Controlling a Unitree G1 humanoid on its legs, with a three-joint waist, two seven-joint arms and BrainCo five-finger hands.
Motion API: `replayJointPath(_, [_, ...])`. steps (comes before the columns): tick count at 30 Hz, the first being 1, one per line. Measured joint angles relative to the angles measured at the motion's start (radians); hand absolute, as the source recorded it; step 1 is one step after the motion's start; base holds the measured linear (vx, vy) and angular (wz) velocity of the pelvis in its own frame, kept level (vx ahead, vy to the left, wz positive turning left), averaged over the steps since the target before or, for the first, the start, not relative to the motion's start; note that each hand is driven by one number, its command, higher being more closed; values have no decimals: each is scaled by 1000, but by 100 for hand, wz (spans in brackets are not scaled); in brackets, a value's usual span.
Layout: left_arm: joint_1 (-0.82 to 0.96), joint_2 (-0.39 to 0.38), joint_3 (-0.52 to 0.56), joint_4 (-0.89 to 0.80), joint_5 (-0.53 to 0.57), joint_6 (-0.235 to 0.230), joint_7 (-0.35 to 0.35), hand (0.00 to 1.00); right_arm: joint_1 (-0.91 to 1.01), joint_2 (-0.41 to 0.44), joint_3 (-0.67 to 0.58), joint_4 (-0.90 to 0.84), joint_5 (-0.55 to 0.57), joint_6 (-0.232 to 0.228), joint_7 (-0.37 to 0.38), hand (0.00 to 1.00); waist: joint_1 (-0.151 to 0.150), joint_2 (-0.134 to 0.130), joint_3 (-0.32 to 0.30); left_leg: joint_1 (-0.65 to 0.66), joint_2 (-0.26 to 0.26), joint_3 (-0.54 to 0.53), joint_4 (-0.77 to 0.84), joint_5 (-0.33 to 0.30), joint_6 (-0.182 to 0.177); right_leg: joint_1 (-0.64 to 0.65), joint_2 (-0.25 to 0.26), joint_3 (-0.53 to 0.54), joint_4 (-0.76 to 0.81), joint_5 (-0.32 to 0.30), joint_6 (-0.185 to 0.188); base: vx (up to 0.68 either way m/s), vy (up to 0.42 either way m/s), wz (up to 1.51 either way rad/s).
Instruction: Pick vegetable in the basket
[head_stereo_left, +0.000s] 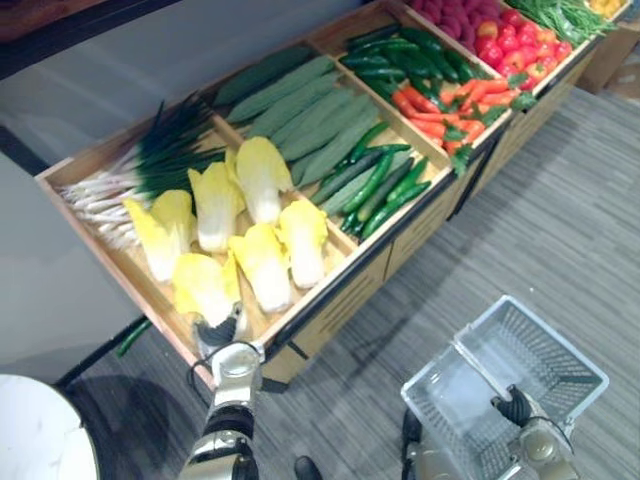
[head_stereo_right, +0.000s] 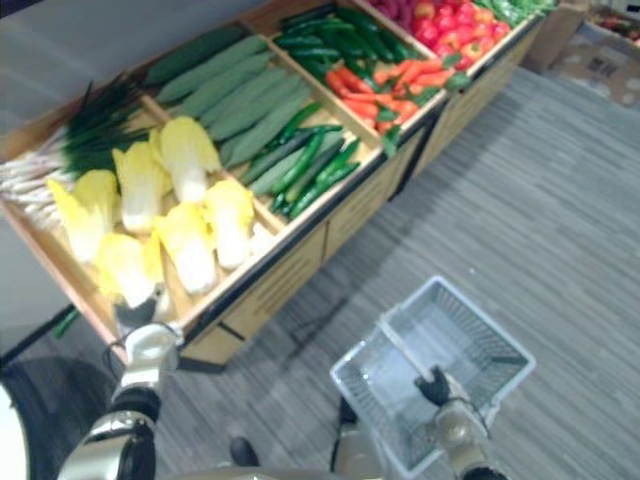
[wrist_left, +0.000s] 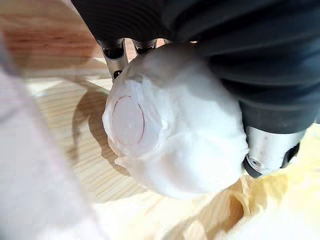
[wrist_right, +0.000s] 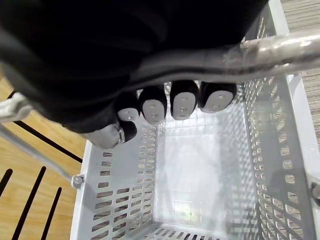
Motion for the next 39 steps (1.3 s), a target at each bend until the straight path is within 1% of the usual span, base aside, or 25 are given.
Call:
replayJointPath(1, [39, -26, -21, -69, 1, 0, -3, 100, 1, 16, -19, 0, 0, 14, -2, 100, 3, -3, -1, -2, -1, -6, 0, 3, 4, 3, -1, -9, 0, 0, 0, -17, -35, 19])
replayJointPath(4, [86, -61, -45, -177, 10, 3, -5, 100, 8, 22, -28, 1, 0, 19, -3, 100, 7, -2, -2, -2, -1, -23, 0, 7, 10, 12, -1, -20, 0, 0, 0, -22, -49, 14])
replayJointPath(5, [96, -70, -50, -224, 11, 3, -5, 100, 14, 24, -38, 1, 0, 19, -4, 100, 15, -2, -2, -3, 0, -27, 0, 9, 12, 13, 0, -24, 1, 0, 0, -27, -52, 11])
replayJointPath(7, [110, -78, -61, -289, 13, -1, -4, 100, 19, 31, -60, 1, -1, 23, -5, 100, 24, -1, -3, -5, 0, -34, 0, 12, 17, 14, 0, -31, 3, 0, 0, -37, -55, 12])
replayJointPath(10, [137, -90, -68, -374, 37, -5, -4, 100, 27, 34, -71, 3, -1, 31, -5, 100, 23, 1, -5, -4, 0, -56, 0, 17, 23, 28, -3, -50, 4, 0, 0, -33, -41, 17])
replayJointPath(13, [153, -90, -69, -428, 52, -5, -5, 100, 39, 43, -86, 3, -2, 31, -5, 100, 23, 1, -28, -16, -2, -75, 0, 23, 28, 28, -8, -66, 4, 0, 0, -29, -30, 17])
replayJointPath(17, [163, -90, -65, -531, 85, -5, 6, 100, 44, 51, -92, 25, -2, 31, -4, 100, 26, -9, -43, -21, -2, -88, 0, 29, 31, 29, -10, -77, 5, 0, 0, -20, -31, 11])
replayJointPath(21, [164, -118, -65, -669, 97, -5, 22, 100, 46, 51, -94, 45, -1, 30, -3, 100, 27, -11, -57, -35, 0, -101, -6, 30, 31, 29, -10, -84, 5, -1, 1, -11, -20, 7])
replayJointPath(23, [169, -133, -82, -733, 102, -6, 24, 100, 44, 50, -94, 61, -1, 27, -3, 100, 28, -12, -66, -36, 1, -102, -6, 30, 30, 29, -9, -84, 5, 0, 0, 6, -9, 2])
replayJointPath(24, [173, -132, -104, -751, 121, -6, 21, 100, 44, 50, -93, 66, 0, 27, -2, 100, 28, -12, -71, -36, 1, -103, -6, 32, 30, 29, -9, -83, 6, 0, 0, 0, 0, 0])
replayJointPath(26, [196, -128, -182, -809, 135, -15, 0, 100, 41, 45, -93, 70, 0, 26, -1, 100, 29, -11, -75, -34, 2, -102, -5, 32, 30, 29, -8, -72, 8, 0, 1, 0, 0, 0])
replayJointPath(27, [211, -124, -226, -834, 136, -25, -23, 100, 37, 39, -92, 70, 0, 24, 2, 100, 29, -11, -75, -34, 1, -101, -4, 32, 30, 29, -9, -68, 8, 0, 2, 15, -11, -6])
replayJointPath(28, [230, -120, -278, -857, 136, -41, -58, 100, 35, 28, -92, 70, 0, 18, 4, 100, 29, -10, -75, -29, 1, -95, -4, 32, 29, 28, -8, -62, 8, 1, 2, 16, -12, -10])
replayJointPath(29, [241, -118, -302, -869, 136, -49, -79, 100, 31, 22, -91, 70, 1, 16, 4, 100, 29, -10, -76, -21, 1, -87, -3, 31, 29, 27, -8, -57, 9, 2, 3, 8, -15, -25])
replayJointPath(31, [279, -107, -383, -894, 136, -63, -150, 100, 8, -13, -85, 66, 2, 14, 8, 100, 28, -3, -82, -12, 3, -52, -3, 25, 26, 15, -2, -15, 17, 2, 4, -5, -14, -43])
replayJointPath(32, [284, -101, -399, -895, 136, -69, -164, 100, 1, -23, -85, 64, 2, 14, 11, 100, 28, 0, -84, -10, 4, -41, -5, 24, 25, 7, -2, -4, 21, 2, 4, -7, -20, -51])
replayJointPath(34, [294, -73, -463, -894, 136, -88, -232, 100, -28, -64, -83, 58, 10, 14, 22, 100, 28, 11, -88, 8, 3, 7, -6, 17, 21, -6, 6, 47, 23, 9, 12, -13, -22, -59])
replayJointPath(36, [297, -51, -499, -894, 130, -96, -269, 100, -33, -88, -83, 45, 11, 15, 24, 100, 23, 20, -94, 27, 3, 34, -5, 12, 19, -6, 11, 75, 24, 10, 14, -2, -12, -51])
replayJointPath(37, [298, -38, -521, -894, 122, -106, -302, 100, -38, -108, -82, 33, 10, 15, 28, 100, 23, 27, -94, 48, 3, 63, -5, 7, 17, -5, 15, 104, 26, 12, 17, 15, -9, -62])
replayJointPath(39, [301, -22, -555, -893, 111, -127, -332, 100, -71, -140, -60, 29, 11, 16, 43, 100, 22, 36, -95, 78, 1, 117, -4, -5, 14, -6, 25, 159, 26, 18, 24, -4, -1, -85])
